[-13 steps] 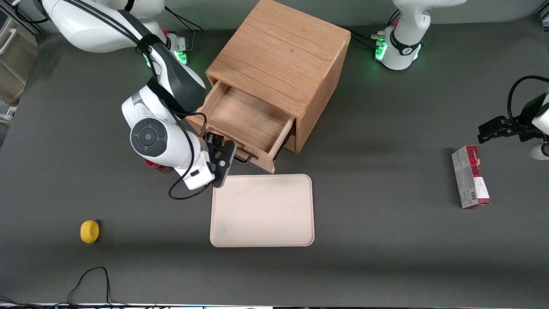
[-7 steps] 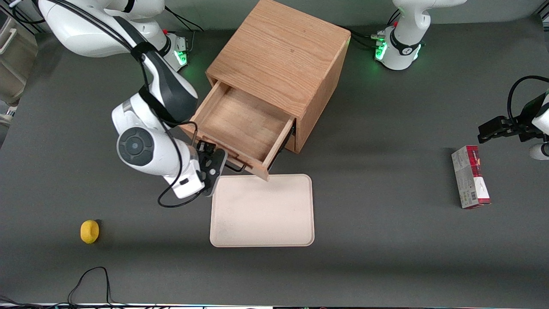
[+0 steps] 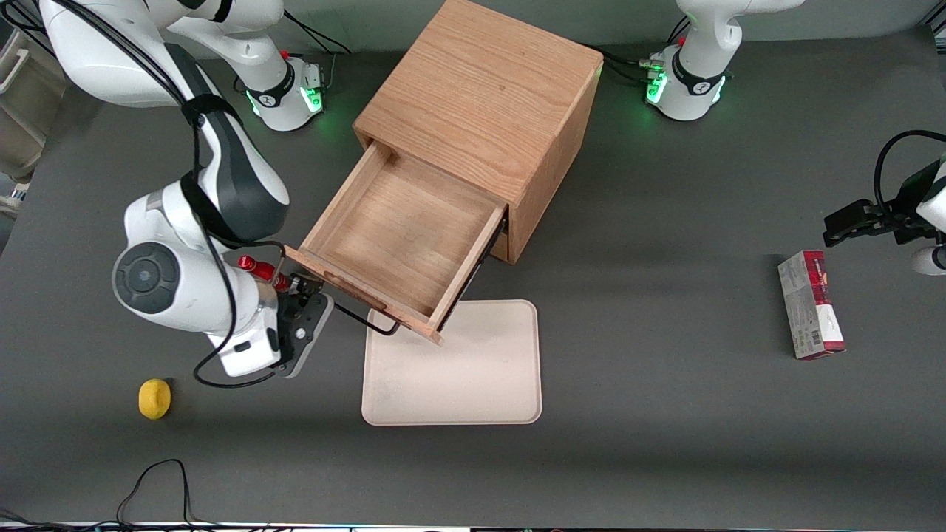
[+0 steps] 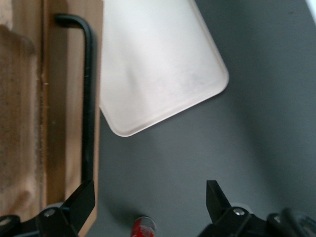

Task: Open upper drawer

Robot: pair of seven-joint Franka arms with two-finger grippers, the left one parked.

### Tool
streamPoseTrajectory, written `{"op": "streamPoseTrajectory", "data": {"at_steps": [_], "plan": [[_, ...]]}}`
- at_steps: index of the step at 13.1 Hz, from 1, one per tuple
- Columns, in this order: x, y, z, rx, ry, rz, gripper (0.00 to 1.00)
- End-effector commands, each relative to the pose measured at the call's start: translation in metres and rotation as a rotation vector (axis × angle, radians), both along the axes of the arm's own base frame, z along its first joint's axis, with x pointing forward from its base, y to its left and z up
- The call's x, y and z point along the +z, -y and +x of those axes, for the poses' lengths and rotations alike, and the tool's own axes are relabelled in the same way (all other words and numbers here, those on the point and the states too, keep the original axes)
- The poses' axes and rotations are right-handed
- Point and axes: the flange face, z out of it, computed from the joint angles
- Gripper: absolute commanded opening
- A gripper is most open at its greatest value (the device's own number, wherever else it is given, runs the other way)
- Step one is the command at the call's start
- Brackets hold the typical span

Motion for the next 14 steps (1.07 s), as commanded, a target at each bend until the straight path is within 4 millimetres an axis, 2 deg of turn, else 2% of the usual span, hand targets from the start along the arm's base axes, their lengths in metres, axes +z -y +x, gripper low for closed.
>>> {"op": "streamPoseTrajectory", "data": {"at_steps": [1, 3, 4, 5, 7, 8, 10, 11, 12, 14], "plan": [[0.034, 0.012, 0.007, -0.019, 0.047, -0.004, 1.00], [0.073, 0.039, 0.004, -0.109, 0.071, 0.058, 1.00], [0.096, 0.062, -0.002, -0.249, 0.047, 0.095, 1.00], [0.116, 0.093, -0.022, -0.380, -0.020, 0.048, 1.00], [0.128, 0.132, -0.055, -0.560, -0.098, -0.028, 1.00], [0.132, 0.159, -0.078, -0.620, -0.106, -0.058, 1.00], [0.137, 0.191, -0.131, -0.784, -0.109, -0.095, 1.00], [0.140, 0.202, -0.158, -0.890, -0.113, -0.099, 1.00], [0.145, 0.205, -0.182, -0.967, -0.098, -0.106, 1.00], [0.158, 0.207, -0.216, -1.069, -0.067, -0.090, 1.00]]}}
